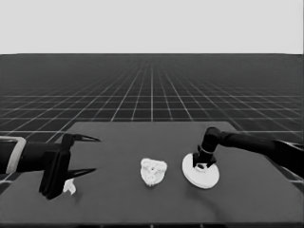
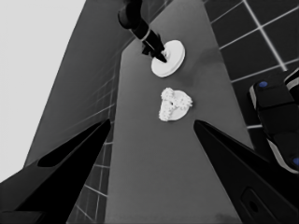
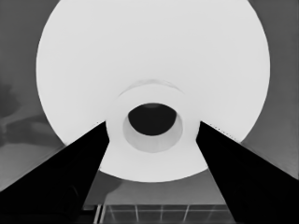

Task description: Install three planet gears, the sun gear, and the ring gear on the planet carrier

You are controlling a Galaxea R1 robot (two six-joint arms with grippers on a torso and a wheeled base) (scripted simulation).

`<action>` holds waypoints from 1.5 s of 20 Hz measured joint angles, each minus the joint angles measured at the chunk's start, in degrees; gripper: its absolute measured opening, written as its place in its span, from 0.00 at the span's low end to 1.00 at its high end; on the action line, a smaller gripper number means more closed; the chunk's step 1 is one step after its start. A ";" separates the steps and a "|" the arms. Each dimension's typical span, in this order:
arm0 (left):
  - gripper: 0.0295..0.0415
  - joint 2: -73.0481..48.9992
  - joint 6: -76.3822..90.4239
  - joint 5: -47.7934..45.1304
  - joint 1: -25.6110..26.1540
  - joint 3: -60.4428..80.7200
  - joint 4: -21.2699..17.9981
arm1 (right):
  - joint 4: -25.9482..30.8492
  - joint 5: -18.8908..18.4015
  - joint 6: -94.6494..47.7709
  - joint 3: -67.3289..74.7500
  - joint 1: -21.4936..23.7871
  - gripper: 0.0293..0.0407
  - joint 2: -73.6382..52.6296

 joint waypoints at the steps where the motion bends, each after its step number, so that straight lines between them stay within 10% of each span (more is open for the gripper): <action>1: 0.75 0.00 0.00 0.00 0.00 0.00 0.00 | 0.00 0.00 0.00 0.00 0.00 0.49 0.00; 6: 0.75 0.00 0.00 0.00 0.00 0.00 0.00 | 0.00 0.00 0.00 -0.01 0.00 0.49 0.01; 13: 0.75 0.00 0.00 0.00 0.00 0.00 0.00 | 9.00 -6.84 2.31 6.24 11.17 0.49 -2.73; 16: 0.75 0.00 0.00 0.00 0.00 0.00 0.00 | 9.21 -6.97 2.29 6.23 11.38 0.49 -2.73; 21: 0.75 0.00 0.00 0.00 0.00 0.00 0.00 | 6.33 -8.83 23.90 -6.62 9.34 0.49 31.73; 30: 0.75 0.00 0.00 0.00 0.00 0.00 0.00 | 1.57 -7.31 21.07 -14.05 4.28 0.49 35.98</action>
